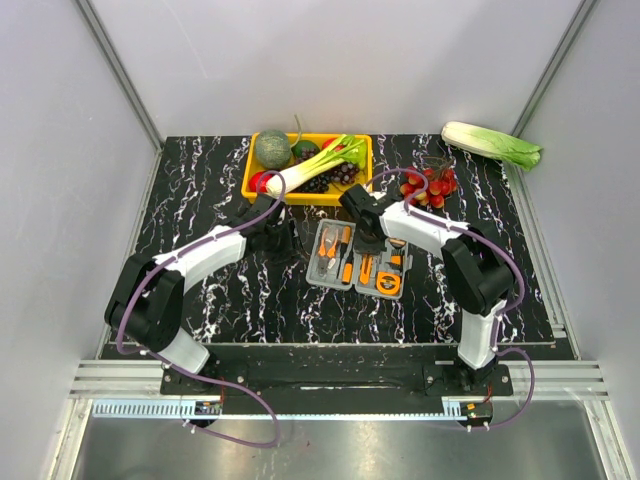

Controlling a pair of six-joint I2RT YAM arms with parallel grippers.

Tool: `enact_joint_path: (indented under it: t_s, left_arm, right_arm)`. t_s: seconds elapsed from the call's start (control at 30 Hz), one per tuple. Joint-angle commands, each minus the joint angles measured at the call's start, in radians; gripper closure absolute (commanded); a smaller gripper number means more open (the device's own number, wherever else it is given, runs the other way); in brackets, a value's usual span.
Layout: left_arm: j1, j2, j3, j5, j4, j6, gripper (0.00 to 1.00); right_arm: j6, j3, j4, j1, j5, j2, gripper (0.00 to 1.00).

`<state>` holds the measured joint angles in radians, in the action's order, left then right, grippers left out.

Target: Pack the tool kit

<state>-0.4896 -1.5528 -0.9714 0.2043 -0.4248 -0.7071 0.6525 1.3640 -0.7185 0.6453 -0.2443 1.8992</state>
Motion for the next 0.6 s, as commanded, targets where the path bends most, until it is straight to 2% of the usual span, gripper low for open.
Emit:
enact_joint_path:
  t_s: [0.0, 0.4, 0.57]
  left_arm:
    - [0.006, 0.014, -0.003, -0.002, 0.024, 0.009, 0.53]
    - [0.005, 0.013, -0.003, -0.002, 0.023, 0.008, 0.53]
    - [0.006, 0.014, -0.003, -0.002, 0.023, 0.009, 0.53]
  right_arm:
    - [0.012, -0.008, 0.022, 0.004, 0.0, 0.024, 0.87]
    - [0.035, -0.075, 0.04, 0.002, 0.011, 0.051, 1.0]
    - [0.055, -0.144, 0.073, 0.004, 0.025, 0.032, 1.0]
